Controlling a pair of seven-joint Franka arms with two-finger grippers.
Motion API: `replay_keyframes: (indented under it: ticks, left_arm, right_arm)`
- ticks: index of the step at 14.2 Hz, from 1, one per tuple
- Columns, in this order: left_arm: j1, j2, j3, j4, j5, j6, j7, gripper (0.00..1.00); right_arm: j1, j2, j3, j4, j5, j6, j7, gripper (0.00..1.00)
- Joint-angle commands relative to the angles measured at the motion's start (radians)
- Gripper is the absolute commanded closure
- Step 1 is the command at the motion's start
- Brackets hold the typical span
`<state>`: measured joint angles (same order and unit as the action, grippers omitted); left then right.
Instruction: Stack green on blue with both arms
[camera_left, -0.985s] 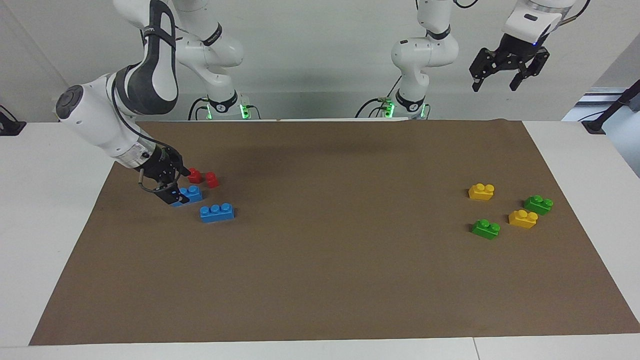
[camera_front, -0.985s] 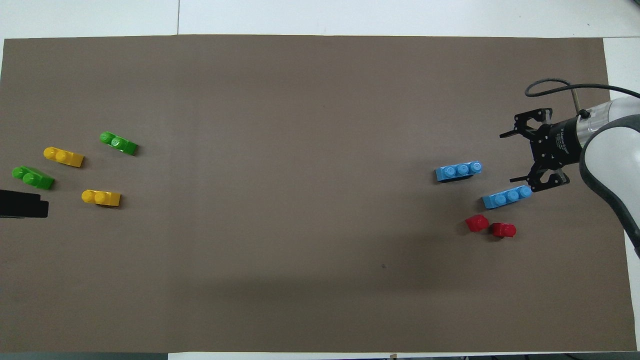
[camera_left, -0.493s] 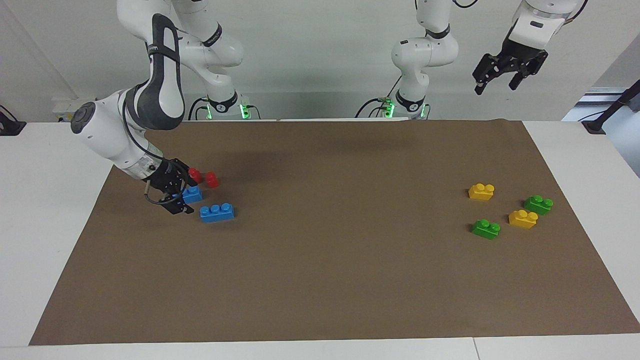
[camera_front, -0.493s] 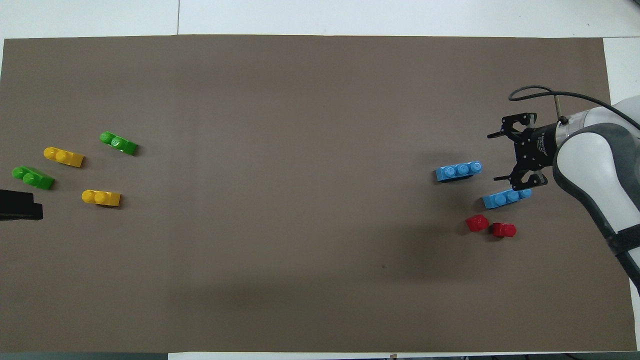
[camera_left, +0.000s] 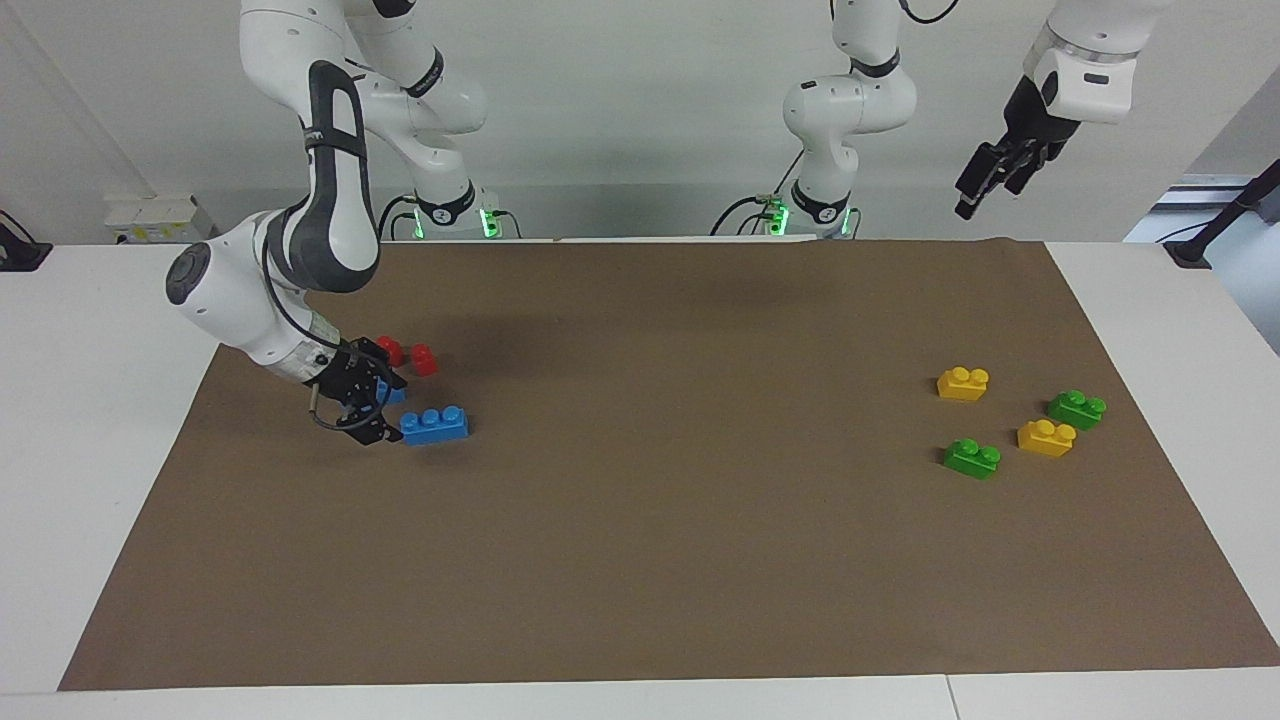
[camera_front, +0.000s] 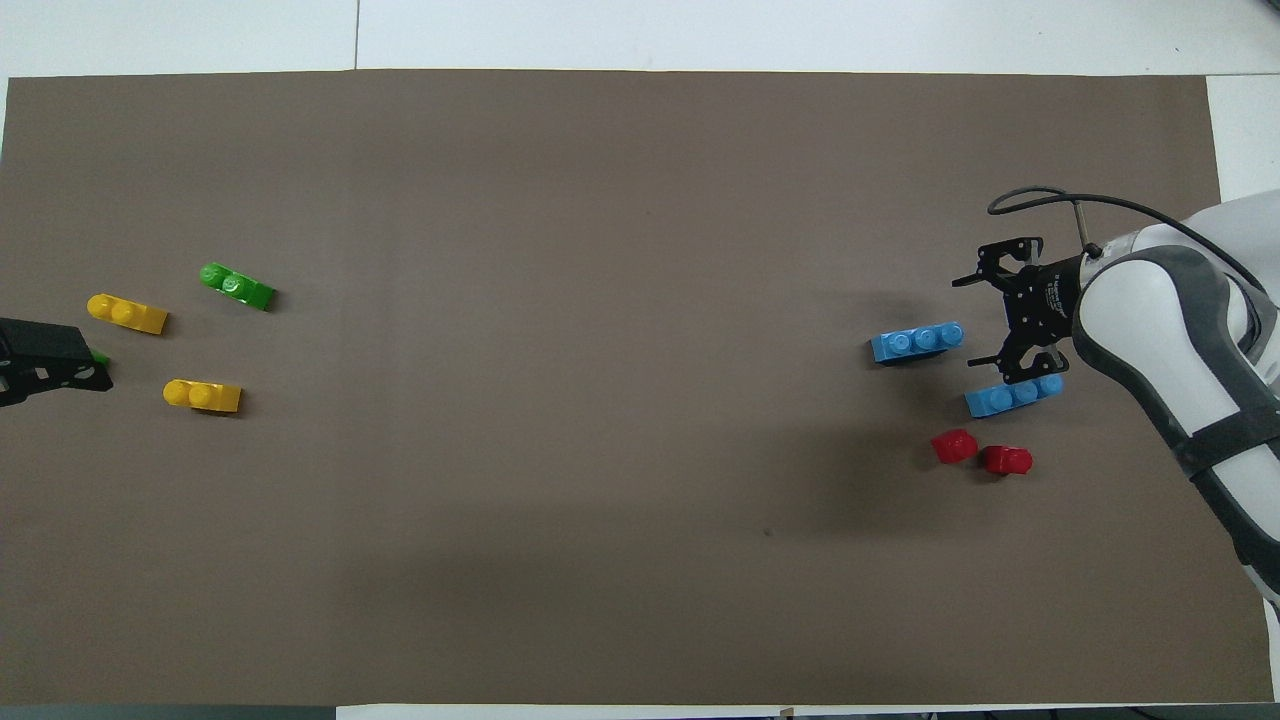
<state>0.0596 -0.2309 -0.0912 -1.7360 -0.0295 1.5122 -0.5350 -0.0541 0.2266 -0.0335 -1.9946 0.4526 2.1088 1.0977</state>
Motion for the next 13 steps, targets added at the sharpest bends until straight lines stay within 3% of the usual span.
replay_keyframes:
  ticks: [1, 8, 13]
  left_arm:
    - [0.038, 0.018, -0.004, -0.033, -0.036, 0.058, -0.113, 0.00]
    - [0.085, 0.163, -0.002, -0.043, -0.058, 0.221, -0.334, 0.00]
    - [0.098, 0.295, -0.002, -0.030, -0.055, 0.342, -0.367, 0.00]
  right_arm:
    - [-0.003, 0.020, 0.004, -0.009, 0.029, 0.027, -0.035, 0.01]
    - [-0.004, 0.037, 0.003, -0.047, 0.031, 0.042, -0.104, 0.01]
    - [-0.004, 0.039, 0.003, -0.096, 0.081, 0.111, -0.144, 0.02]
